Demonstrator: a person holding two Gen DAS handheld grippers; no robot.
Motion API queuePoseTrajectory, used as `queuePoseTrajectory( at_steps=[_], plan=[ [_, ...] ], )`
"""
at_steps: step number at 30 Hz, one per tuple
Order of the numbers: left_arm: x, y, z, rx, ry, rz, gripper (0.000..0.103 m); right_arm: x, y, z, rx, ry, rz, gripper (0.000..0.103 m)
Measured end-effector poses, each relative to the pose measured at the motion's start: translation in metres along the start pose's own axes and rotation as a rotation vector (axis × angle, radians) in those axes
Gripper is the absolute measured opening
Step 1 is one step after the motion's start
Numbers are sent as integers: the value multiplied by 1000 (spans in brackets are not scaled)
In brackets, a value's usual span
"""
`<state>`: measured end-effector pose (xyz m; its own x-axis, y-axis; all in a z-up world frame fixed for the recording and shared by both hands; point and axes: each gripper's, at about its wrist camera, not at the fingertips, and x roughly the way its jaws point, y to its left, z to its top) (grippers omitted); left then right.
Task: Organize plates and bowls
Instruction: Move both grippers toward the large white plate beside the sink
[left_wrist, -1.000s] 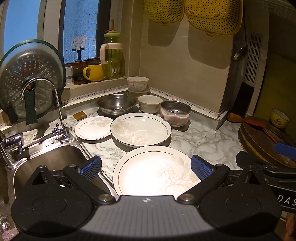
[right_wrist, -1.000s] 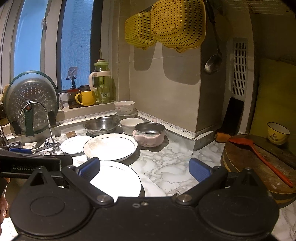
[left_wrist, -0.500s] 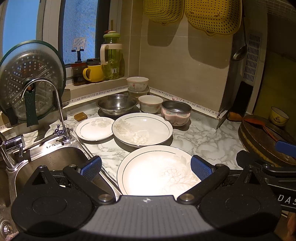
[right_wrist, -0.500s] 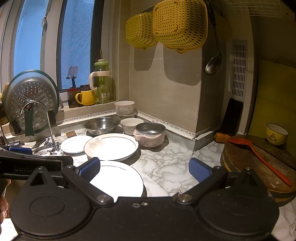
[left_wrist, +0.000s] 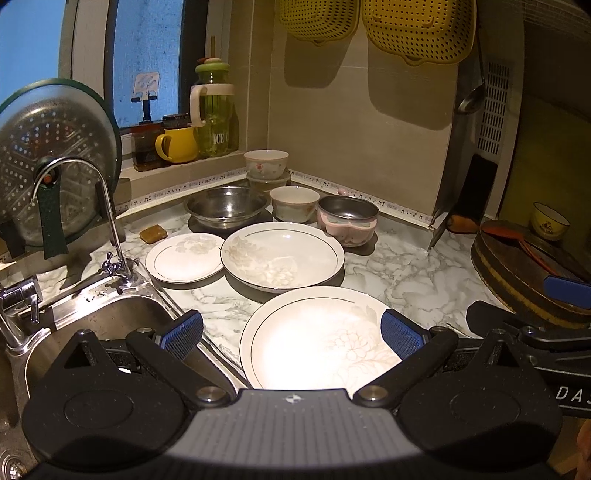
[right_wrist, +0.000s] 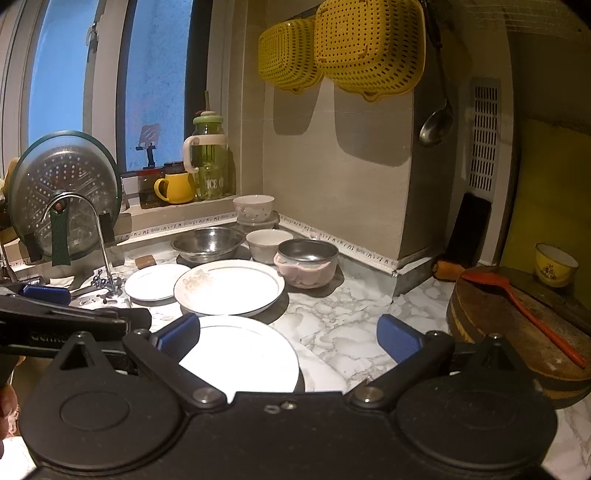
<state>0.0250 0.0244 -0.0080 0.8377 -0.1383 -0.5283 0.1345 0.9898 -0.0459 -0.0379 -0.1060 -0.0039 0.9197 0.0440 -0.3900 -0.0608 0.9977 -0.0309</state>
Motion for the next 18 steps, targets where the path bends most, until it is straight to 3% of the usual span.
queuePoseTrajectory(
  at_steps=[11,18],
  plan=[
    [12,12,0,-18,41,-6,103,13,8,-3,8,47,18,102],
    [20,18,0,-42,70,42,103,33,8,-3,-3,77,60,101]
  ],
)
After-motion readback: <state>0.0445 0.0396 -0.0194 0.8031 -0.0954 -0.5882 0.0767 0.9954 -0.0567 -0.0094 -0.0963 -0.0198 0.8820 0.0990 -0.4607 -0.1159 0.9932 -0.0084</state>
